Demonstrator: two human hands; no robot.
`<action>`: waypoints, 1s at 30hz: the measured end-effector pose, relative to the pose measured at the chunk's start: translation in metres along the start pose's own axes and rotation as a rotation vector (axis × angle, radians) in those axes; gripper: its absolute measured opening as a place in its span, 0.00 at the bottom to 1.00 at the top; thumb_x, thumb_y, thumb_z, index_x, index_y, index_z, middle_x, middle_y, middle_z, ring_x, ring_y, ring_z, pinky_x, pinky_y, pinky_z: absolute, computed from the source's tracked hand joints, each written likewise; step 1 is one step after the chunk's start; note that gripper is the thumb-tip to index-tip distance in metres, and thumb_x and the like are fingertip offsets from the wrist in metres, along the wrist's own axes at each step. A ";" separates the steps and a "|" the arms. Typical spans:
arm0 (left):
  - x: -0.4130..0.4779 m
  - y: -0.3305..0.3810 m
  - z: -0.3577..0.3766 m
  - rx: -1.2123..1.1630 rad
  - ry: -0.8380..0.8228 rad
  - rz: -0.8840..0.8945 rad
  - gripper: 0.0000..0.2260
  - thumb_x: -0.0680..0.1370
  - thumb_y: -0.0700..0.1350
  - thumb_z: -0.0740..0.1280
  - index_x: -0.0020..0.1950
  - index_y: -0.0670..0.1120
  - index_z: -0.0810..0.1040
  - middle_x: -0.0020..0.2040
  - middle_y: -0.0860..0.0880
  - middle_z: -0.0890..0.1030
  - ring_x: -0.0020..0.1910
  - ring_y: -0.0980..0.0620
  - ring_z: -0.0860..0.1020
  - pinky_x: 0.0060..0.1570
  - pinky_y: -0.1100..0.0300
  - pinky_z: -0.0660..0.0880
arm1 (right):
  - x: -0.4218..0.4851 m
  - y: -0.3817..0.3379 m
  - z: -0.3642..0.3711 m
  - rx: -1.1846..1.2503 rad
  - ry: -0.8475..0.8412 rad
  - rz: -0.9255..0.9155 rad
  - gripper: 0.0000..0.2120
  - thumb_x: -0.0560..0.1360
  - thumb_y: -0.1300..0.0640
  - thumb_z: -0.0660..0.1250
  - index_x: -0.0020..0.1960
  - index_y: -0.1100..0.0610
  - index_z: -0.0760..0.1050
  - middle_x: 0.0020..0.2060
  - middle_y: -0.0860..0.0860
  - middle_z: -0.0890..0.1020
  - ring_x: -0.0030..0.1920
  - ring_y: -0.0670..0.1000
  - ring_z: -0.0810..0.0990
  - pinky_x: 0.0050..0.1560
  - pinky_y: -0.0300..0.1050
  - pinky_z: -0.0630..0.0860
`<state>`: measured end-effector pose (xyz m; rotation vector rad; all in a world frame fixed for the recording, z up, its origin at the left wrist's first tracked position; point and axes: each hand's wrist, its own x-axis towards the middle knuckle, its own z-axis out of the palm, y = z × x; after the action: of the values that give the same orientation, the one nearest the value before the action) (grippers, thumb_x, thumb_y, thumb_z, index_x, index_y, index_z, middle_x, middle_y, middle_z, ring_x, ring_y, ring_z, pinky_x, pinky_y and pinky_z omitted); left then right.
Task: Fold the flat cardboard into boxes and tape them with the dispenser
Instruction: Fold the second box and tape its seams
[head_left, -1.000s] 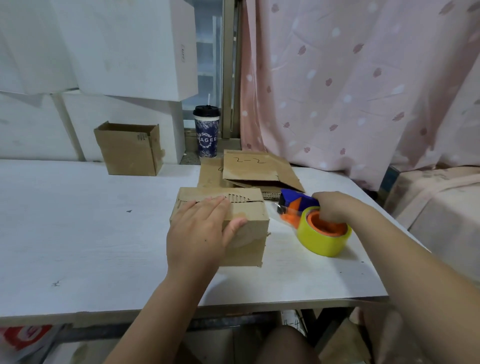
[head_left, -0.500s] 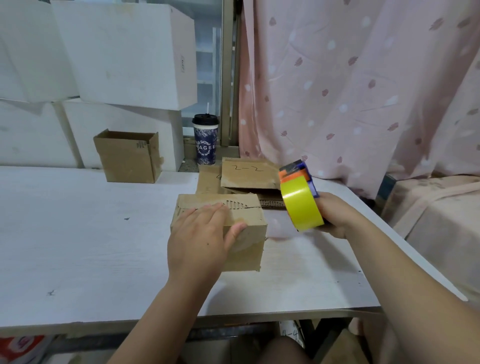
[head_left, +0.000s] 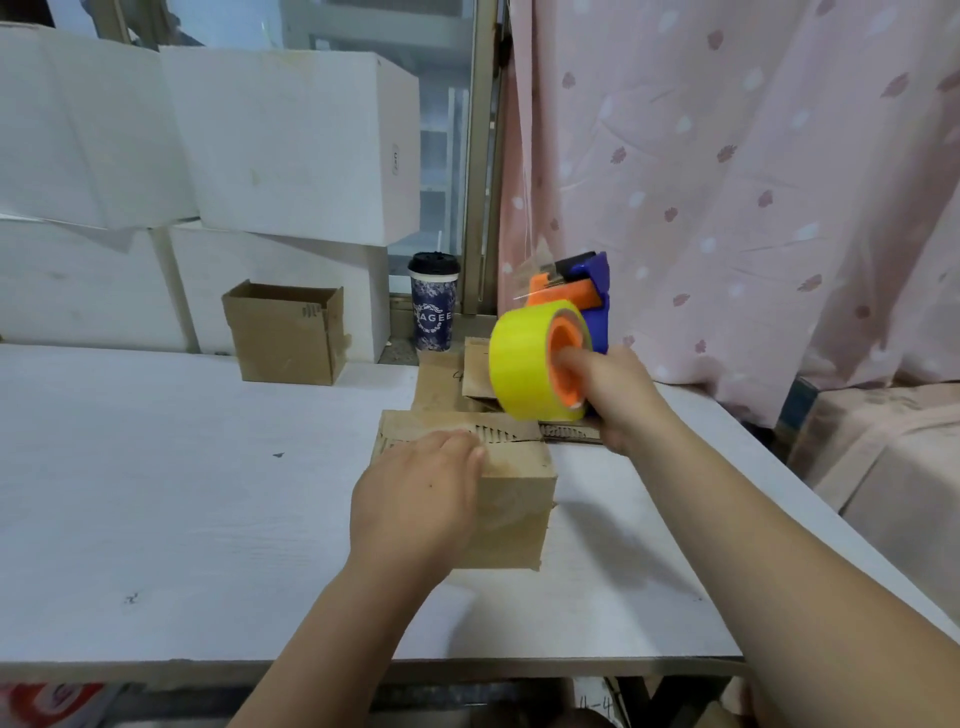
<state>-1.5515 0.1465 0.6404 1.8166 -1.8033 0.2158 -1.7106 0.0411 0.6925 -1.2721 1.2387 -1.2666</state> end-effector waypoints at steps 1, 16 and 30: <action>0.003 -0.004 -0.002 -0.011 -0.030 -0.007 0.15 0.82 0.52 0.49 0.61 0.59 0.72 0.59 0.58 0.77 0.55 0.53 0.75 0.42 0.60 0.66 | -0.003 0.000 0.009 -0.070 0.055 -0.070 0.04 0.69 0.56 0.70 0.44 0.54 0.77 0.37 0.51 0.82 0.42 0.56 0.81 0.43 0.50 0.78; 0.035 -0.030 -0.027 -0.686 0.106 -0.218 0.10 0.79 0.56 0.59 0.43 0.54 0.75 0.41 0.55 0.79 0.43 0.58 0.77 0.36 0.66 0.67 | -0.022 0.026 0.049 -0.396 0.233 -0.528 0.20 0.73 0.61 0.66 0.64 0.50 0.71 0.52 0.47 0.80 0.51 0.51 0.77 0.48 0.48 0.76; 0.060 -0.003 -0.035 -0.824 0.221 -0.406 0.13 0.72 0.60 0.69 0.47 0.52 0.76 0.41 0.57 0.77 0.40 0.60 0.76 0.33 0.65 0.71 | -0.032 0.030 0.055 -0.586 0.268 -0.719 0.31 0.69 0.63 0.70 0.70 0.53 0.66 0.60 0.51 0.74 0.59 0.51 0.73 0.54 0.46 0.74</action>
<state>-1.5347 0.1116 0.6974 1.4209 -1.0839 -0.4123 -1.6557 0.0689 0.6579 -2.1586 1.4641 -1.6767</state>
